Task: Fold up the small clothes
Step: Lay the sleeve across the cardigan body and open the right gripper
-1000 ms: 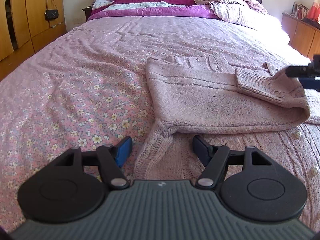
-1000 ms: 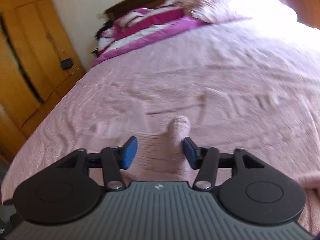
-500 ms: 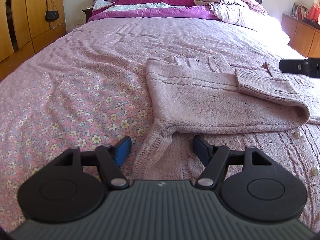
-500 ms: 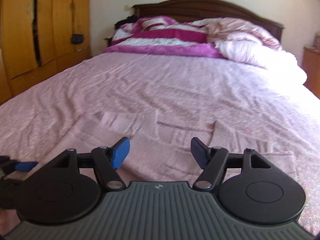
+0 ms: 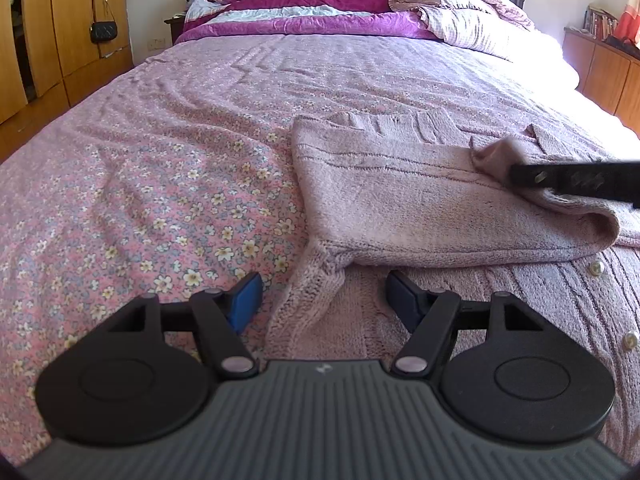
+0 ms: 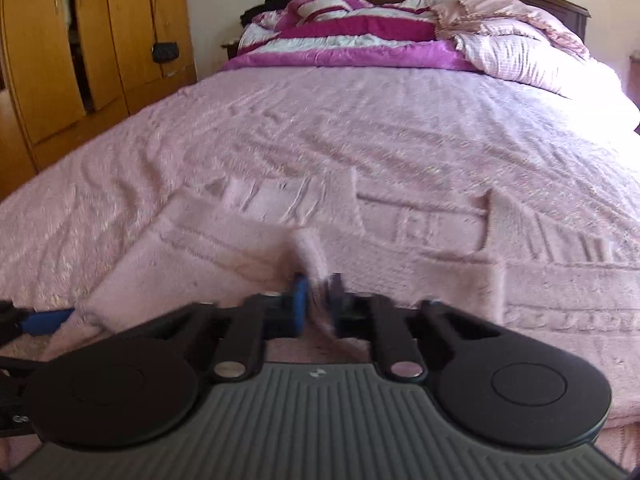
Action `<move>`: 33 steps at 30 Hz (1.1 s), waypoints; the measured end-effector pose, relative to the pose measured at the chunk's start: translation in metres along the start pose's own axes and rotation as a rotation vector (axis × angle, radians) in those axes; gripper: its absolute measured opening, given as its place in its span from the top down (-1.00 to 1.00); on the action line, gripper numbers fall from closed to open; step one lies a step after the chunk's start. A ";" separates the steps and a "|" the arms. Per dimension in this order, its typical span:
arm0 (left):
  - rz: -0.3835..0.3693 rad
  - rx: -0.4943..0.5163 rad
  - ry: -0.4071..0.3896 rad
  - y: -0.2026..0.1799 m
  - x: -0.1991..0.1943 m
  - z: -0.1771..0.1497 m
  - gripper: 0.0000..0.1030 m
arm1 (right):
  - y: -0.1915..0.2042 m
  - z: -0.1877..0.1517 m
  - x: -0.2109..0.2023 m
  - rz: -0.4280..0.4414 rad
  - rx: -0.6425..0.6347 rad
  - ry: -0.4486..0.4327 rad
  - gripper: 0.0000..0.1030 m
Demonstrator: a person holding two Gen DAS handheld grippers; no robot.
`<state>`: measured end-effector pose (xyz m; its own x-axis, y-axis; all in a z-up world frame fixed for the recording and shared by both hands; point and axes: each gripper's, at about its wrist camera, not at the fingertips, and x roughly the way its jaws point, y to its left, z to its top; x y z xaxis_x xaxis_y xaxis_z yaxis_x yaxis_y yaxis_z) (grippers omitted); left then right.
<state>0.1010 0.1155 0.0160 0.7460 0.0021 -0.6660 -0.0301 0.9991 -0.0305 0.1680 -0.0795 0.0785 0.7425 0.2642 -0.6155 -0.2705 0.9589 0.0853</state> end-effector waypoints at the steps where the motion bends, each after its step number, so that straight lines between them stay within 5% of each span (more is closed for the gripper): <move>1: 0.001 0.000 0.000 0.000 0.000 0.000 -0.37 | -0.003 0.002 -0.006 -0.016 -0.008 -0.027 0.81; 11: 0.028 0.017 0.002 -0.004 0.001 -0.001 -0.42 | -0.083 0.000 -0.079 -0.208 0.070 -0.194 0.82; 20: 0.053 0.007 0.023 -0.006 -0.001 0.001 -0.43 | -0.144 -0.053 -0.079 -0.339 0.210 -0.104 0.79; 24: 0.059 0.015 0.039 -0.005 -0.006 0.002 -0.43 | -0.162 -0.075 -0.071 -0.332 0.302 -0.078 0.77; 27: 0.067 0.007 0.045 -0.004 -0.014 0.001 -0.42 | -0.162 -0.079 -0.075 -0.344 0.304 -0.096 0.64; 29: 0.076 0.006 0.045 -0.004 -0.020 -0.001 -0.41 | -0.159 -0.080 -0.080 -0.353 0.309 -0.108 0.20; 33: 0.087 0.017 0.039 -0.005 -0.038 -0.005 -0.41 | -0.158 -0.081 -0.098 -0.301 0.332 -0.134 -0.14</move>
<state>0.0698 0.1100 0.0377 0.7143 0.0875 -0.6944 -0.0821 0.9958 0.0410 0.0880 -0.2658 0.0617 0.8361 -0.0412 -0.5470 0.1644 0.9702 0.1780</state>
